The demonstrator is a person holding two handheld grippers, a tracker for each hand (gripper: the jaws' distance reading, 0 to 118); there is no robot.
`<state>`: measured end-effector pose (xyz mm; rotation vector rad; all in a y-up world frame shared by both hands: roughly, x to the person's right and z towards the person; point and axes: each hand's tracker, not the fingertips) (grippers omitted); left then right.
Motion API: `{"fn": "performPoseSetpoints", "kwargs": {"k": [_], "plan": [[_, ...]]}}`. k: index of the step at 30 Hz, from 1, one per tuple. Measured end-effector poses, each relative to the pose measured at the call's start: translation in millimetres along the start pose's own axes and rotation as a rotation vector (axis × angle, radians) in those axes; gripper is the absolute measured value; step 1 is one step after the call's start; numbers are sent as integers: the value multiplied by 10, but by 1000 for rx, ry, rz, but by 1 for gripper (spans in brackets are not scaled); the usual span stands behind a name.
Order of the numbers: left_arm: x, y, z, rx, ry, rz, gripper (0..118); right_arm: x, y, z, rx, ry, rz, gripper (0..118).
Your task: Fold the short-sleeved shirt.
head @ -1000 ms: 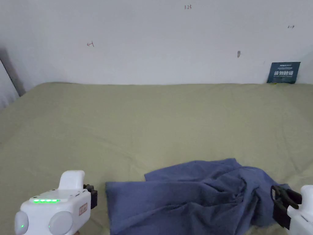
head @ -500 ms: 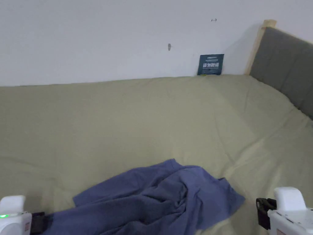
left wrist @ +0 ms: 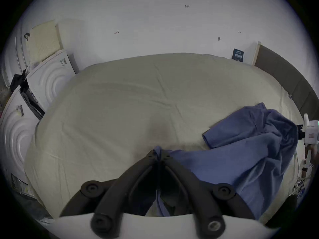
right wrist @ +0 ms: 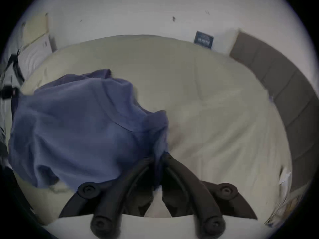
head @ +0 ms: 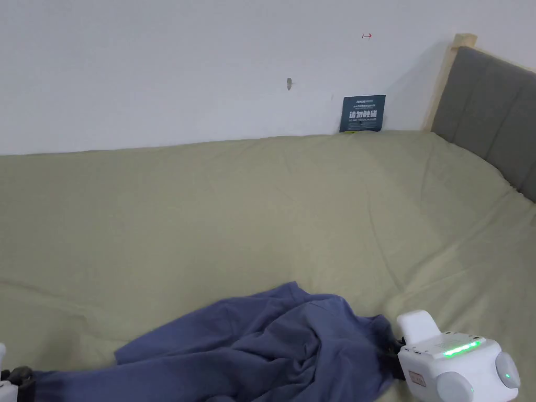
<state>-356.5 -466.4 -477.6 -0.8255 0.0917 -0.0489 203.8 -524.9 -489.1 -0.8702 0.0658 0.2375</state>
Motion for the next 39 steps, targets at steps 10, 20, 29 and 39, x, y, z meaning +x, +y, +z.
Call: {"fn": "performPoseSetpoints", "kwargs": {"k": [10,20,29,39], "plan": [[-395,1101,1082,281,2,57,0,523,1524,1474,305,114,-145,8],[-855,2523,1975,556,24,178,0,882,3008,2723,656,66,-231,8],[-762,3165,1634,572,77,170,0,969,3466,2421,683,-51,-217,8],[-535,2491,551,491,98,213,0,774,2762,1203,567,-38,-305,8]]}}
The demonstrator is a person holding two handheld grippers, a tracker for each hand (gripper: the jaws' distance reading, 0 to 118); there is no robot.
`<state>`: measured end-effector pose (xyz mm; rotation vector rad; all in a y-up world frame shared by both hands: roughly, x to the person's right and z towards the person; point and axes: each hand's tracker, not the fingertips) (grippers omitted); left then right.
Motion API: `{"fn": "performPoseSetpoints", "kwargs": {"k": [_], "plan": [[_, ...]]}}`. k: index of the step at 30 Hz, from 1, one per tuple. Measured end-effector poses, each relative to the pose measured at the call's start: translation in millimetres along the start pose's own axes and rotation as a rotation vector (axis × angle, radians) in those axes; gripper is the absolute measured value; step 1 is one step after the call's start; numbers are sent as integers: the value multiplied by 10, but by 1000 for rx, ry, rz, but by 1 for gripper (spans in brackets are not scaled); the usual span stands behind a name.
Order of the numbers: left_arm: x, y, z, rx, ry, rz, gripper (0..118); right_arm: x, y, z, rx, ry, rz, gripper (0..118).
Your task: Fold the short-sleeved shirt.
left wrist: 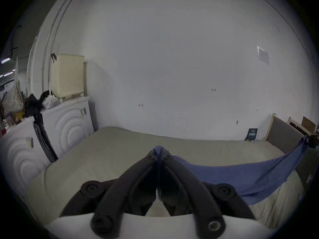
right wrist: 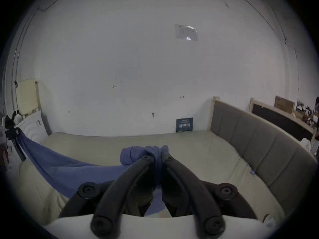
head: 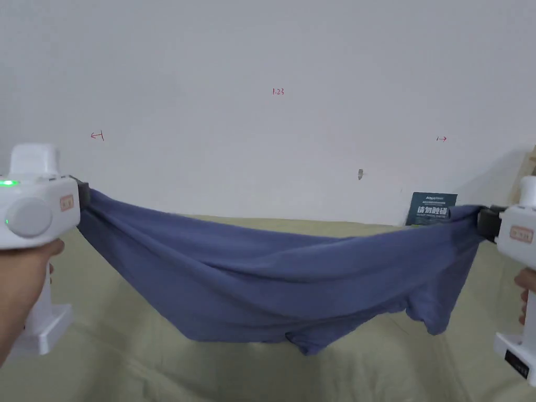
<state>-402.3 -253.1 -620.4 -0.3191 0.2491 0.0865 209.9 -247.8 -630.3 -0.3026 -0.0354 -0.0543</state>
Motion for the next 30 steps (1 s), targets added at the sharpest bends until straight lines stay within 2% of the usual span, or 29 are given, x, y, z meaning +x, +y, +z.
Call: {"fn": "performPoseSetpoints", "kwargs": {"k": [1,5,8,13,16,17,19,21,22,23,24,25,26,27,30], "plan": [[-21,-66,89,0,-10,3,0,37,-77,54,-14,15,-3,8],[-157,-353,617,-13,-76,10,0,166,-395,557,-36,31,69,8],[-336,-706,1087,-71,-112,4,0,274,-753,1089,-54,52,82,8],[-637,-1602,1766,-263,-122,-33,0,409,-1755,1844,-210,86,55,8],[-859,-2278,2012,-369,-83,26,0,444,-2571,2043,-344,65,161,8],[-987,-2555,1939,-423,-55,71,0,446,-2813,2085,-400,60,159,8],[-1087,-2981,1932,-511,-22,130,0,470,-3228,2139,-464,49,93,8],[-1096,-3226,1915,-557,-11,100,0,529,-3444,2109,-512,-1,24,9],[-1089,-3264,1927,-552,-4,88,2,540,-3463,2115,-535,-28,-2,18],[-1092,-3263,1964,-542,-15,83,9,527,-3424,2125,-542,-42,-23,38],[-1042,-3169,2047,-505,-4,67,30,477,-3304,2153,-532,-41,-24,65],[-933,-3044,2169,-444,34,15,75,405,-3132,2226,-485,17,-82,73],[-820,-2923,2263,-387,35,-45,104,324,-2981,2304,-433,60,-102,73],[-669,-2779,2384,-308,-1,-86,116,167,-2763,2432,-304,94,-77,73],[-214,-2378,2848,-55,-96,-122,117,-318,-2259,2771,-42,168,-14,73]]}}
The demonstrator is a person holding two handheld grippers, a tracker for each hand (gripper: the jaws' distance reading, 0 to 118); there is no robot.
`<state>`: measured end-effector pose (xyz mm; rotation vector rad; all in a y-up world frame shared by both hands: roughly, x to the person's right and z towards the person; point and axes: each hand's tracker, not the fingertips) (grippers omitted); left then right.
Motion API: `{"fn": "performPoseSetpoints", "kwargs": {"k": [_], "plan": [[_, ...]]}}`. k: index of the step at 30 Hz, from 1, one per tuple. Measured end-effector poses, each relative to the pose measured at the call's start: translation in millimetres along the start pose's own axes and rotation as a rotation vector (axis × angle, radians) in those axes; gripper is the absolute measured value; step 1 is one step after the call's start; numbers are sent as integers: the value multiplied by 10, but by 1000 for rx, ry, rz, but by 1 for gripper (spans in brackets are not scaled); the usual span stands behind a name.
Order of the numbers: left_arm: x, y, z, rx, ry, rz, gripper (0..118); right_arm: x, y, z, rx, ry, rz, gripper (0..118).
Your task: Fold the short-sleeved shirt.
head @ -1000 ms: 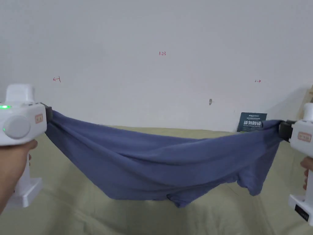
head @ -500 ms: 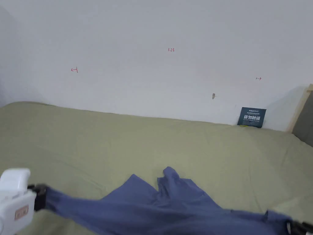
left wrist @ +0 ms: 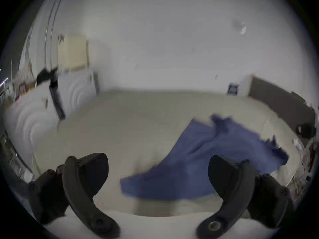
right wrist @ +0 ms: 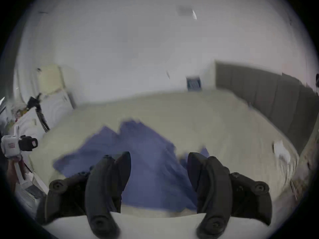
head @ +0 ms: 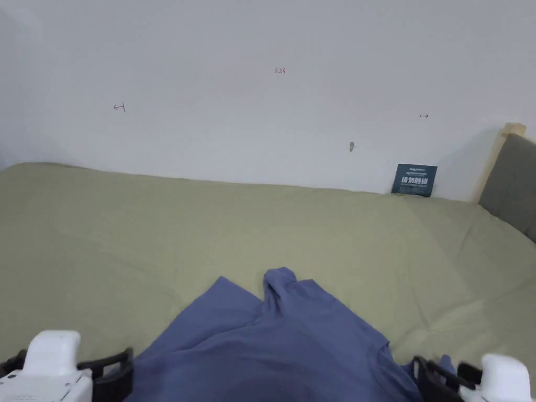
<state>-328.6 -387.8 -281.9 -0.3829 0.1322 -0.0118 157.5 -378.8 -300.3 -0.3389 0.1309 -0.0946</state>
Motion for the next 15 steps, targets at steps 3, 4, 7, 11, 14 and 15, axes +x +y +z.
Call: {"fn": "performPoseSetpoints", "kwargs": {"k": [3,4,7,11,14,15], "plan": [[292,186,280,105,-70,-15,117,-417,274,188,157,60,31,72],[386,222,342,131,-62,-32,117,-521,302,237,204,63,45,72],[542,226,423,153,-45,-87,112,-740,330,282,238,65,73,64],[460,239,335,112,-37,-119,0,-869,204,168,218,20,170,1],[95,232,227,47,-7,-72,0,-864,130,95,180,47,146,1],[-80,191,169,15,25,-44,0,-838,99,54,167,51,145,1]]}}
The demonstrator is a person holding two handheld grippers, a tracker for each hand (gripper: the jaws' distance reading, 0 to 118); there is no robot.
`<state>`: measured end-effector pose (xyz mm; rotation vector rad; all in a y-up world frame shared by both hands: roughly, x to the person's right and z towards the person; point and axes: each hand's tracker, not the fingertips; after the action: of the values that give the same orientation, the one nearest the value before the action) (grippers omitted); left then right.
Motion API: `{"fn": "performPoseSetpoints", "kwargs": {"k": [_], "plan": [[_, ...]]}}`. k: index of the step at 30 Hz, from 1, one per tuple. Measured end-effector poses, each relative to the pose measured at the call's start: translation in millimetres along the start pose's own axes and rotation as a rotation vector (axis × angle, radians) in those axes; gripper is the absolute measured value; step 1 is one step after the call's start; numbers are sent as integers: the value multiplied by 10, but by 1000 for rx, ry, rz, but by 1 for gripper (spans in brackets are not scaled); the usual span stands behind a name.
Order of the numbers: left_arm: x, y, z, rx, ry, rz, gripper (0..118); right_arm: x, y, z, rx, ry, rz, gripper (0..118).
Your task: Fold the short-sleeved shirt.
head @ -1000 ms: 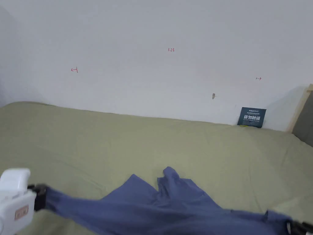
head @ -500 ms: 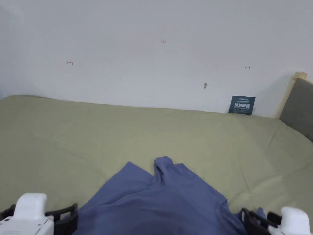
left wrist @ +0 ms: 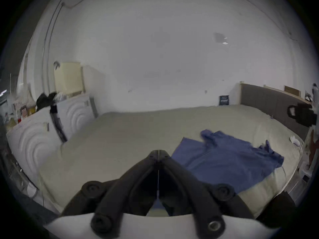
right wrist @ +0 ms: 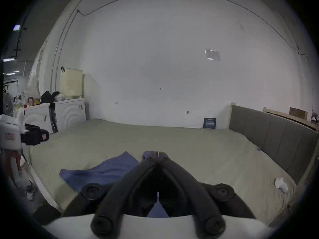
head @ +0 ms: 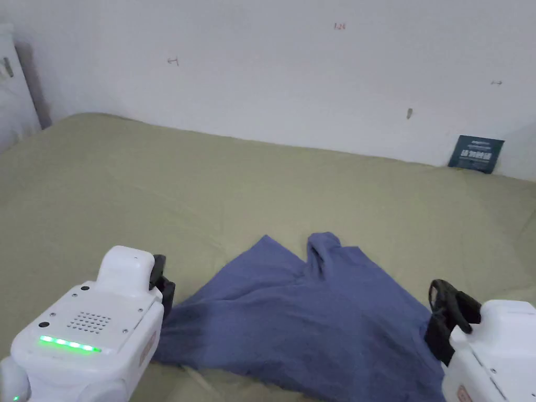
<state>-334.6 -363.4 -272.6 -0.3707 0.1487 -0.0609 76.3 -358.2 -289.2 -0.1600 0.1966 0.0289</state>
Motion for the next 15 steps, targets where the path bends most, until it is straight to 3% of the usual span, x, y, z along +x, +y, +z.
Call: {"fn": "performPoseSetpoints", "kwargs": {"k": [3,5,6,7,8,9,15], "plan": [[-557,-160,-306,-188,87,34,0,32,-67,-67,-42,0,-27,1],[-847,-331,-490,-295,60,80,4,31,-129,-132,-71,0,-33,1],[-968,-418,-587,-329,62,99,31,29,-169,-187,-92,2,-37,1],[-1030,-501,-674,-348,84,122,84,28,-211,-243,-108,3,-38,1],[-1055,-586,-718,-376,76,139,113,27,-248,-296,-122,3,-38,1],[-1091,-675,-833,-417,47,156,118,17,-279,-336,-142,3,-41,1],[-955,-1093,-1451,-530,31,135,118,80,-465,-772,-270,-19,-39,1]]}}
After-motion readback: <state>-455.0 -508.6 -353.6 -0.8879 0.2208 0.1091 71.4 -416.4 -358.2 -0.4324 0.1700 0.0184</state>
